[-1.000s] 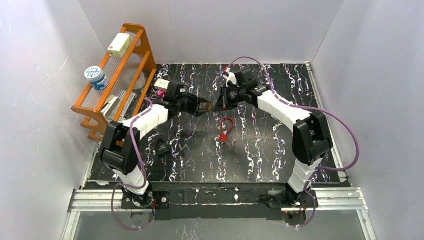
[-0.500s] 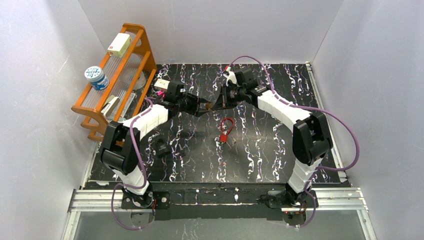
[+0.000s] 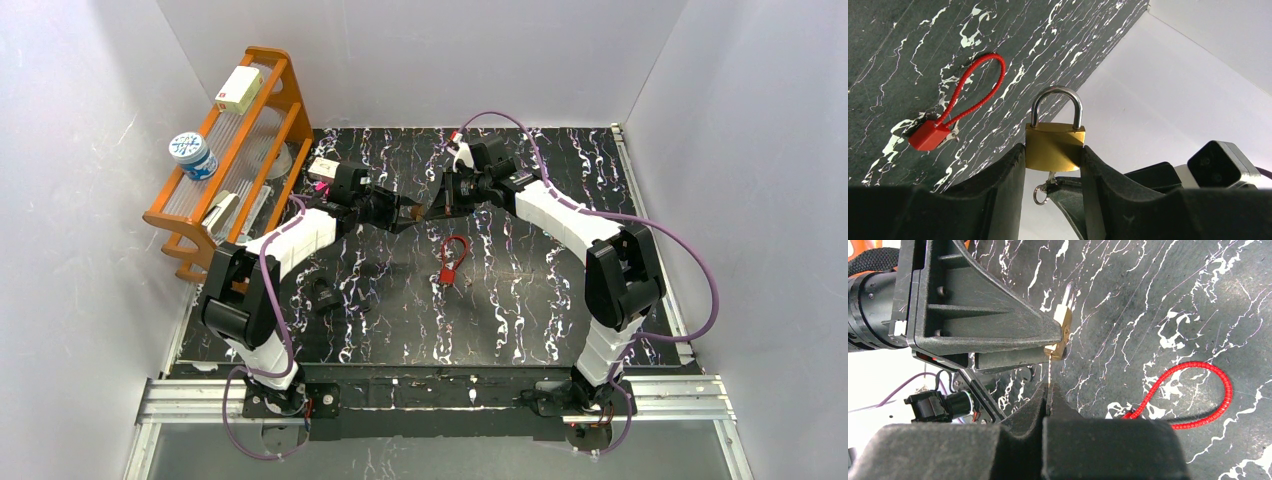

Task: Unlock with the key

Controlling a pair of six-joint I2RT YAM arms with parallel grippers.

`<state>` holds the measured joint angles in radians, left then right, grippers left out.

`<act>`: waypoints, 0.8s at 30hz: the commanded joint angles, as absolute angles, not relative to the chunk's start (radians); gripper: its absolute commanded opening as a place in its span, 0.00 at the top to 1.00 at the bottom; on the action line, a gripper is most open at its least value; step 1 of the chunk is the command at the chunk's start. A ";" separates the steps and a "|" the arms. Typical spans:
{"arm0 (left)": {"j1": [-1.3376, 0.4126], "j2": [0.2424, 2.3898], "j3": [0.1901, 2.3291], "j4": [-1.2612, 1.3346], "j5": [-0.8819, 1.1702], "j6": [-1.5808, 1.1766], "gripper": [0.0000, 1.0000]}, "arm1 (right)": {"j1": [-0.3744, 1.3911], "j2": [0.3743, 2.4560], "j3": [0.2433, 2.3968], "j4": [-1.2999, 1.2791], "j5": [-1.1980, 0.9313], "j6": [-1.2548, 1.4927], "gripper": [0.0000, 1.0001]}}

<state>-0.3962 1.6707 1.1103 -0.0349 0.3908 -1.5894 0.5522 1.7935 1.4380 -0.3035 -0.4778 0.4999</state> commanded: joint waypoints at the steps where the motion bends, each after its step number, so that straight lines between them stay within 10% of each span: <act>1: -0.397 1.632 1.130 -0.036 0.420 -1.588 0.93 | 0.557 1.796 1.462 -0.252 -0.489 0.513 0.99; 24: -0.403 1.618 1.073 0.060 0.419 -1.648 0.94 | 0.547 1.901 1.589 -0.360 -0.452 0.616 0.99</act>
